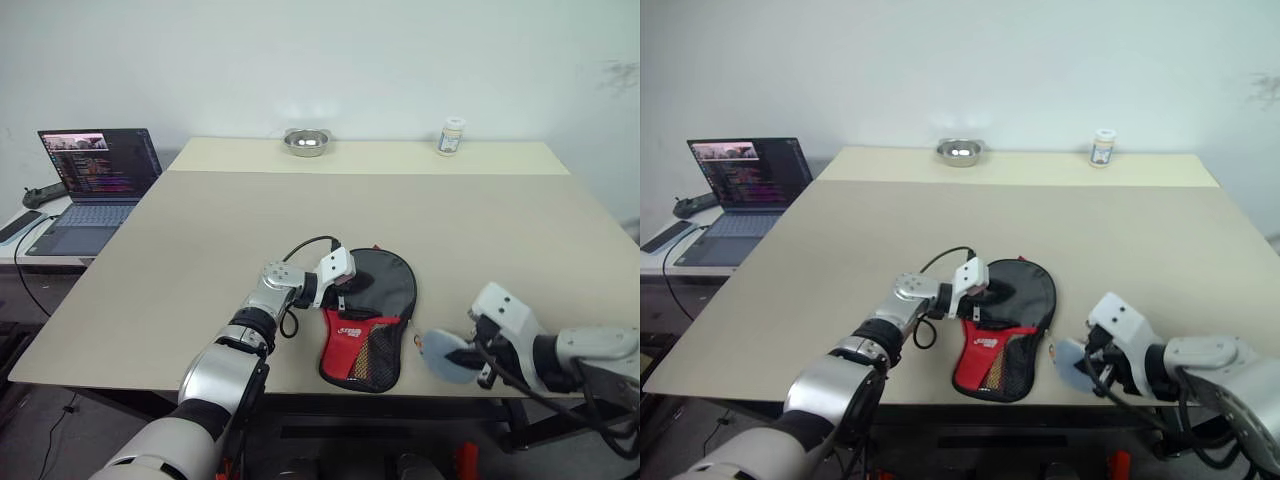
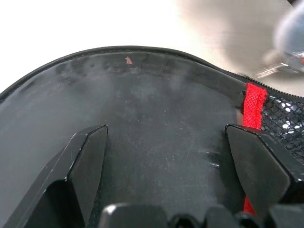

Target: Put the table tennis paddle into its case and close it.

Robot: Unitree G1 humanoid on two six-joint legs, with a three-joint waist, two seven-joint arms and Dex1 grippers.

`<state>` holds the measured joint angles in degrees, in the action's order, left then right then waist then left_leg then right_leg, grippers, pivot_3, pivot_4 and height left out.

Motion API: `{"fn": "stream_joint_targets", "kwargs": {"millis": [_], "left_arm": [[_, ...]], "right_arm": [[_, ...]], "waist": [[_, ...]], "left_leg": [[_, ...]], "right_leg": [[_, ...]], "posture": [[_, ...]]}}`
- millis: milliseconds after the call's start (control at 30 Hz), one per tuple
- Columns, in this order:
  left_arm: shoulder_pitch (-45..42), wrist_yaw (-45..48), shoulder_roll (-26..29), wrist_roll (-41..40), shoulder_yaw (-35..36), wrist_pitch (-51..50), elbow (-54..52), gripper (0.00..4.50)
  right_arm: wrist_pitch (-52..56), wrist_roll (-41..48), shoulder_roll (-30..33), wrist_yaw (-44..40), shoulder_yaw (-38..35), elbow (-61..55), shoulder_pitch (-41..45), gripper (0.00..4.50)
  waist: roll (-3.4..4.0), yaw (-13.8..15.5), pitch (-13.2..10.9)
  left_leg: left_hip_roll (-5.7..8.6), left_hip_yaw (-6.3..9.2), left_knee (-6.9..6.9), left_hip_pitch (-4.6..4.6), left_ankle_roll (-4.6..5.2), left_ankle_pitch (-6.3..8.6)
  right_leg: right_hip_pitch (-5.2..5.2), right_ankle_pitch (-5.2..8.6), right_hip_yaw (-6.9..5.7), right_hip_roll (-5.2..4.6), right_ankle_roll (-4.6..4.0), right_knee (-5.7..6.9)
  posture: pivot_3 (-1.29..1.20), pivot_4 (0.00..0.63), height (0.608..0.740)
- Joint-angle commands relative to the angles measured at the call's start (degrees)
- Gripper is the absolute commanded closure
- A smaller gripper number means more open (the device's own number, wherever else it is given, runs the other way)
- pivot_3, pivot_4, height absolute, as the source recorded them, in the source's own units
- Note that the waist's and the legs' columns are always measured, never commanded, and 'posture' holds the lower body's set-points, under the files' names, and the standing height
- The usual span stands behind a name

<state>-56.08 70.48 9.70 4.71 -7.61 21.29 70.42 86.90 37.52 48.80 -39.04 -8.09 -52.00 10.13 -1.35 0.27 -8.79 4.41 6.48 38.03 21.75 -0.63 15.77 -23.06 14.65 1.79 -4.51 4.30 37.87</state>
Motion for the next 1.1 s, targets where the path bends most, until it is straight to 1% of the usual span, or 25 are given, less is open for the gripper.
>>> {"fn": "stream_joint_targets", "kwargs": {"millis": [33,100,233,300,333,367,400,500,600,667,700,800,900,933,967,1033,1100], "left_arm": [[1.53,-1.57,-0.45,4.14,-3.21,-1.88,3.07,0.19],[1.37,-1.85,-0.69,4.37,-3.25,-2.05,3.2,0.19],[0.83,-2.72,-1.21,5.02,-3.81,-2.26,3.59,0.19],[0.64,-3.15,-1.38,5.5,-4.13,-2.12,3.77,0.19],[0.56,-3.36,-1.48,5.64,-4.22,-2.1,3.85,0.19],[0.48,-3.67,-1.58,5.78,-4.26,-2.08,3.92,0.19],[0.37,-3.99,-1.75,5.94,-4.31,-2.1,3.98,0.19],[0.28,-4.25,-1.83,6.27,-4.36,-1.89,4.08,0.19],[0.24,-4.42,-1.86,6.33,-4.38,-1.79,4.15,0.19],[0.39,-4.53,-1.66,6.4,-4.44,-1.48,4.15,0.19],[0.5,-4.55,-1.51,6.39,-4.43,-1.35,4.14,0.19],[0.89,-4.74,-1.09,6.16,-4.17,-1.1,4.06,0.19],[1.26,-4.69,-0.59,5.93,-3.93,-0.91,3.94,0.19],[1.36,-4.63,-0.4,5.81,-3.82,-0.87,3.9,0.19],[1.41,-4.71,-0.3,5.74,-3.74,-0.82,3.85,0.19],[1.44,-4.8,-0.23,5.62,-3.65,-0.72,3.79,0.19],[1.53,-4.21,0.17,4.44,-2.61,-0.64,3.44,0.19]], "right_arm": [[0.61,5.61,0.2,-2.21,1.08,-6.25,-4.02,4.48],[0.1,6.67,0.37,-2.32,1.15,-7.37,-5.33,4.48],[-2.49,13.74,2.65,-2.52,0.51,-8.0,-7.79,4.49],[-4.44,17.59,3.99,-1.23,0.66,-8.0,-8.98,4.49],[-5.38,19.05,4.35,-0.28,0.91,-8.0,-9.38,4.49],[-6.22,20.14,4.57,0.74,1.25,-8.0,-9.7,4.49],[-7.17,21.25,4.95,1.53,1.55,-8.0,-10.04,4.49],[-8.34,21.07,4.3,5.53,3.57,-8.0,-9.73,4.49],[-7.83,20.67,3.7,7.68,2.88,-7.06,-9.6,4.49],[-8.57,21.68,4.66,7.02,1.17,-6.27,-9.21,3.73],[-8.8,22.45,5.24,6.54,0.33,-6.02,-8.86,3.51],[-9.54,25.56,6.63,5.92,-1.59,-5.08,-7.45,2.5],[-10.46,29.92,7.4,6.6,-2.84,-3.95,-5.04,1.45],[-10.79,31.4,7.7,6.97,-3.09,-3.54,-4.22,1.17],[-11.14,32.75,8.16,7.15,-3.44,-3.07,-3.58,0.76],[-11.94,35.11,9.14,7.62,-3.88,-2.0,-2.57,0.09],[-13.03,35.63,8.96,9.14,-3.09,0.52,0.22,0.03]], "waist": [[-0.07,0.19,0.11],[-0.15,0.3,0.19],[-0.28,0.33,0.27],[-0.3,0.35,0.25],[-0.28,0.34,0.26],[-0.29,0.3,0.26],[-0.3,0.29,0.26],[-0.31,0.41,0.28],[-0.31,0.6,0.28],[-0.32,0.75,0.27],[-0.32,0.78,0.27],[-0.31,0.88,0.27],[-0.32,0.88,0.27],[-0.32,0.88,0.27],[-0.32,0.87,0.26],[-0.34,0.87,0.25],[-0.34,0.75,0.25]], "left_leg": [[0.0,-0.01,0.0,0.01,0.02,0.02],[0.02,-0.01,0.0,0.01,0.05,0.04],[0.03,-0.01,0.01,-0.07,0.06,0.05],[0.01,0.03,0.0,-0.34,0.08,0.06],[-0.01,0.13,-0.05,-0.56,0.11,0.09],[-0.07,0.3,-0.16,-0.76,0.12,0.1],[-0.07,0.47,-0.14,-0.83,0.11,0.13],[0.02,0.73,-0.14,-0.83,0.09,0.15],[0.05,0.83,-0.14,-0.82,0.06,0.17],[0.06,0.84,-0.14,-0.82,0.06,0.17],[0.07,0.84,-0.13,-0.82,0.06,0.17],[0.05,0.86,-0.13,-0.83,0.06,0.17],[0.03,0.87,-0.14,-0.83,0.06,0.17],[0.04,0.87,-0.14,-0.83,0.06,0.17],[0.04,0.87,-0.14,-0.83,0.06,0.17],[0.03,0.88,-0.15,-0.83,0.06,0.17],[0.03,0.88,-0.15,-0.83,0.06,0.17]], "right_leg": [[0.0,0.01,0.01,-0.01,0.01,-0.02],[0.01,0.02,0.01,-0.04,0.03,-0.06],[0.16,0.0,-0.02,-0.05,0.08,-0.13],[0.55,0.02,-0.08,-0.06,0.14,-0.29],[0.87,0.14,-0.21,-0.07,0.35,-0.51],[1.25,0.17,-0.43,-0.07,0.4,-0.89],[1.43,0.18,-0.62,-0.09,0.42,-0.98],[1.6,0.19,-0.87,-0.16,0.43,-1.04],[1.62,0.19,-0.95,-0.18,0.43,-1.03],[1.64,0.19,-0.96,-0.2,0.43,-1.03],[1.65,0.19,-0.97,-0.2,0.43,-1.03],[1.66,0.19,-0.99,-0.2,0.44,-1.03],[1.66,0.2,-1.01,-0.2,0.44,-1.03],[1.66,0.2,-1.01,-0.2,0.44,-1.04],[1.67,0.2,-1.01,-0.2,0.44,-1.04],[1.67,0.2,-1.02,-0.2,0.44,-1.05],[1.67,0.2,-1.01,-0.2,0.44,-1.06]], "posture": [[0.0,0.15,0.74],[0.0,0.15,0.74],[0.0,0.15,0.74],[0.0,0.15,0.74],[0.0,0.15,0.74],[0.0,0.15,0.74],[0.0,0.15,0.74],[0.0,0.15,0.74],[0.0,0.15,0.74],[0.0,0.15,0.74],[0.0,0.15,0.74],[0.0,0.15,0.74],[0.0,0.15,0.74],[0.0,0.15,0.74],[0.0,0.15,0.74],[0.0,0.15,0.74],[0.0,0.15,0.74]]}}
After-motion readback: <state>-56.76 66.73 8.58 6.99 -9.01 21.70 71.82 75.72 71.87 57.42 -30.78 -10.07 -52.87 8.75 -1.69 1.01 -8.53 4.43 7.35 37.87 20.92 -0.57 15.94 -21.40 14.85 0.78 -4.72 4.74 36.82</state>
